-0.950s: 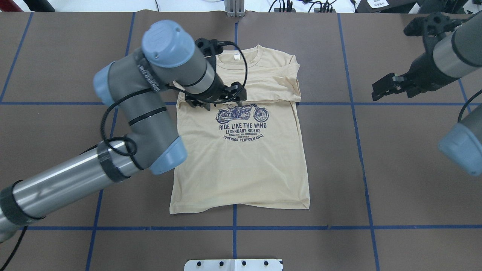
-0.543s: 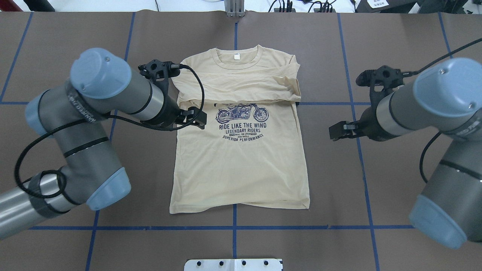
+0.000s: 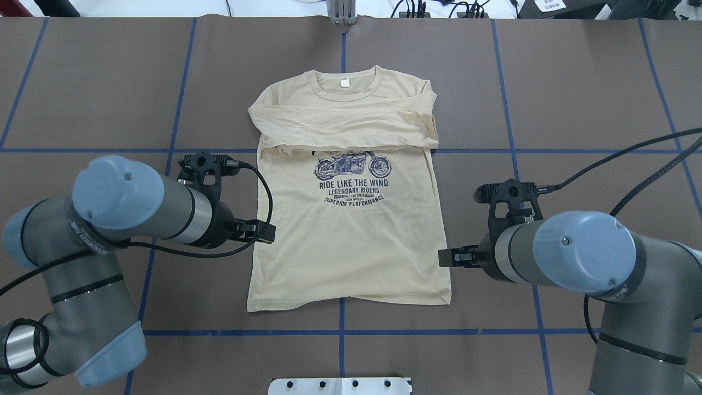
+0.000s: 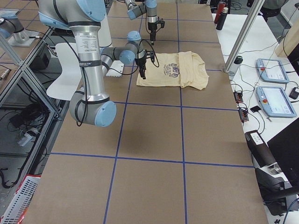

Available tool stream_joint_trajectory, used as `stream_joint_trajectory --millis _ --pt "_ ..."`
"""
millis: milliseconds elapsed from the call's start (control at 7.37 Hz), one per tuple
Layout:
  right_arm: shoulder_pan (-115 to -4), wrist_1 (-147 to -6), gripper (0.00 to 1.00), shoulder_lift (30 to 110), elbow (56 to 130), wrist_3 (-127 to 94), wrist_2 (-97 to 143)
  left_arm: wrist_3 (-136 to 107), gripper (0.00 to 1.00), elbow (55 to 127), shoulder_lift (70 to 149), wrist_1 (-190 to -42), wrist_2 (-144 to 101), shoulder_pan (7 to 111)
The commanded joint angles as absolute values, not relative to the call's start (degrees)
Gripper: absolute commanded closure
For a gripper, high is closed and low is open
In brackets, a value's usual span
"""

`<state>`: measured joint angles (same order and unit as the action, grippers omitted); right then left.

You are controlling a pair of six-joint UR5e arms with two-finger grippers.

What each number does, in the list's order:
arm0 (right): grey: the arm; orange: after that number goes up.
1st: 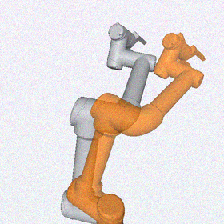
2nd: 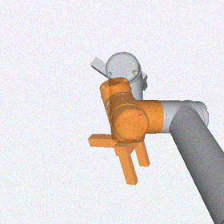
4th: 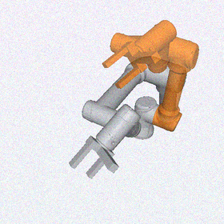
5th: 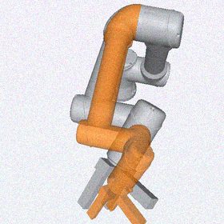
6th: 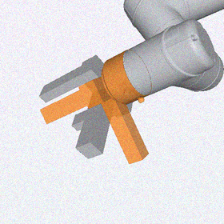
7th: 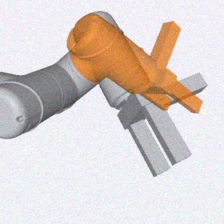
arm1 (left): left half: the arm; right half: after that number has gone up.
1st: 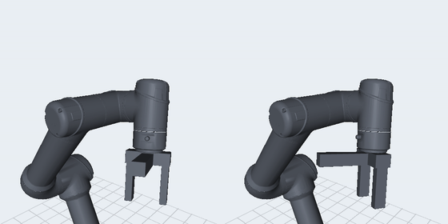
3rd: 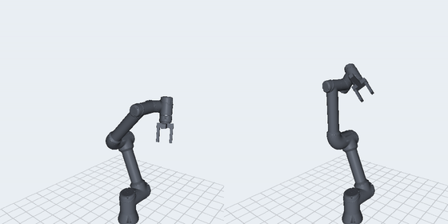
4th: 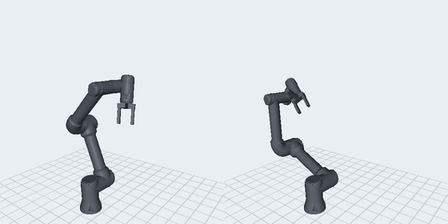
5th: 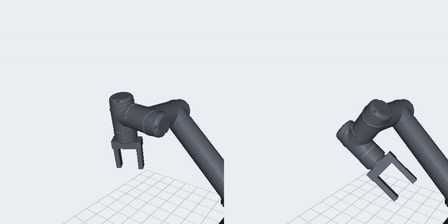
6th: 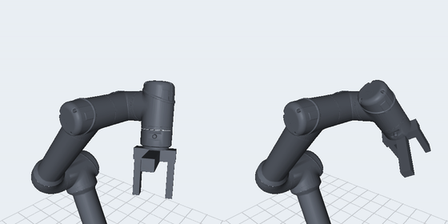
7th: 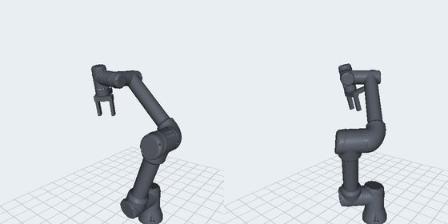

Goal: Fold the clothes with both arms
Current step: 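Move both grippers down to the hem corners nearest the robot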

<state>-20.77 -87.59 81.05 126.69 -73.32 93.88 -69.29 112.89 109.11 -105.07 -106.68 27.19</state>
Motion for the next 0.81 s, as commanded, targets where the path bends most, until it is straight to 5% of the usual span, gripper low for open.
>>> stream_joint_trajectory --millis 0,271,678 --pt "-18.1 -81.1 0.01 85.2 125.9 -74.7 91.0 -73.5 0.00 112.9 106.3 -106.8 -101.5 21.7" --pt "-18.0 -81.1 0.01 85.2 125.4 -74.7 91.0 -76.1 0.03 111.8 106.1 -107.2 -101.0 18.2" --pt "-17.8 -81.1 0.01 85.2 125.2 -74.7 91.0 -76.2 0.23 109.0 106.4 -109.3 -101.1 17.3"
